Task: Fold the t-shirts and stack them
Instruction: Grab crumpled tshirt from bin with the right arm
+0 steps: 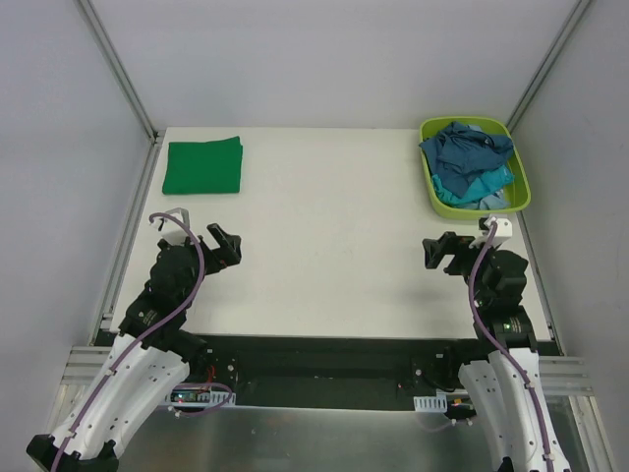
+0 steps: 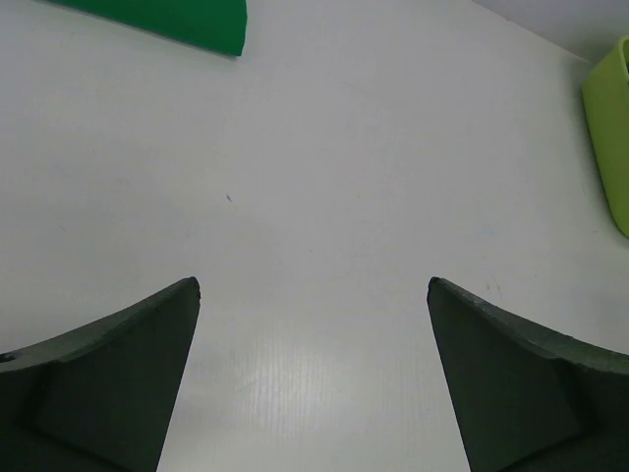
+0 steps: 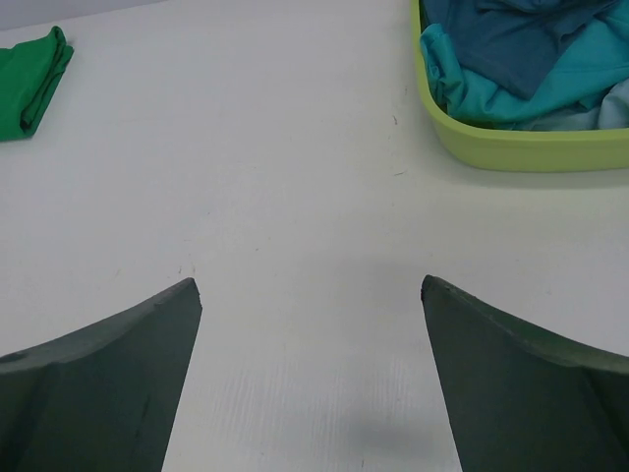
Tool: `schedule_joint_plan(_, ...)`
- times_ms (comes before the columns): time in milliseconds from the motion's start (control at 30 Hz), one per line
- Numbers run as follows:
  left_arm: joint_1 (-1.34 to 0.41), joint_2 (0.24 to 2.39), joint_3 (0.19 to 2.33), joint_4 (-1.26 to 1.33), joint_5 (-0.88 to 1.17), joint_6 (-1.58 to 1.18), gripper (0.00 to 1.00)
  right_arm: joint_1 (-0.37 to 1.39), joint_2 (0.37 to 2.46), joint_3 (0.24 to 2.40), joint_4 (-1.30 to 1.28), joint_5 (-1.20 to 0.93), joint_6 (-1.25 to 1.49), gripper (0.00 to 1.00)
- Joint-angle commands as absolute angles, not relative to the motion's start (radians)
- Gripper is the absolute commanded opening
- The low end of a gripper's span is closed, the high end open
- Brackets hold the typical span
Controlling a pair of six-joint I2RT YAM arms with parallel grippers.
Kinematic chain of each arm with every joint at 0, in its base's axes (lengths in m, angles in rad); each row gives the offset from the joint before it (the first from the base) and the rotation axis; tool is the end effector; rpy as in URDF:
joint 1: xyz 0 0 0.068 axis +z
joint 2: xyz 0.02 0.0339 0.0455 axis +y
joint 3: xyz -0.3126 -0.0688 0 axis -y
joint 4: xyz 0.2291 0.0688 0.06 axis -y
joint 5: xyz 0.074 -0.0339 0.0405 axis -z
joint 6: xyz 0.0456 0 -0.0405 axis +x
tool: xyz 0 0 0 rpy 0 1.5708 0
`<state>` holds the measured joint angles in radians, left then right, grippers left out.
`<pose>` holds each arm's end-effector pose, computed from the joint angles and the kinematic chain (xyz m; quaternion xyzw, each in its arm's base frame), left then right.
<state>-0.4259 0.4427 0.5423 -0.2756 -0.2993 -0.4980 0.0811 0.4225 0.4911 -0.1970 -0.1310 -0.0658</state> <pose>0.0741 -0.0189 0.3093 -0.1230 0.7540 -0.1807 0.6194 0.0768 0.0122 0.3020 -0.0981 0.7442 0.0542 0.6585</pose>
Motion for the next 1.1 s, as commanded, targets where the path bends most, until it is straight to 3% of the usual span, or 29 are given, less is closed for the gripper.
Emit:
schedule_joint_plan(0,-0.428,0.44,0.535,-0.272,-0.325,-0.518,0.99,0.081,0.428,0.514,-0.143,-0.16,-0.046,0.96)
schedule_joint_plan(233,-0.426,0.457,0.532,-0.27,-0.35,-0.528,0.99,0.081,0.503,0.552,-0.104,-0.153,-0.058,0.96)
schedule_joint_plan(433,-0.428,0.502,0.538,-0.265,-0.38,-0.528,0.99,0.08,0.788,0.745,-0.133,0.044,-0.034,0.96)
schedule_joint_plan(700,-0.428,0.581,0.545,-0.239,-0.411,-0.514,0.99,0.029,1.426,1.274,-0.317,0.176,-0.051,0.96)
schedule_joint_plan(900,-0.426,0.603,0.543,-0.222,-0.425,-0.502,0.99,-0.051,1.903,1.808,-0.538,0.221,-0.011,0.96)
schedule_joint_plan(1067,-0.426,0.626,0.537,-0.206,-0.443,-0.495,0.99,-0.078,2.179,2.109,-0.609,0.184,-0.002,0.97)
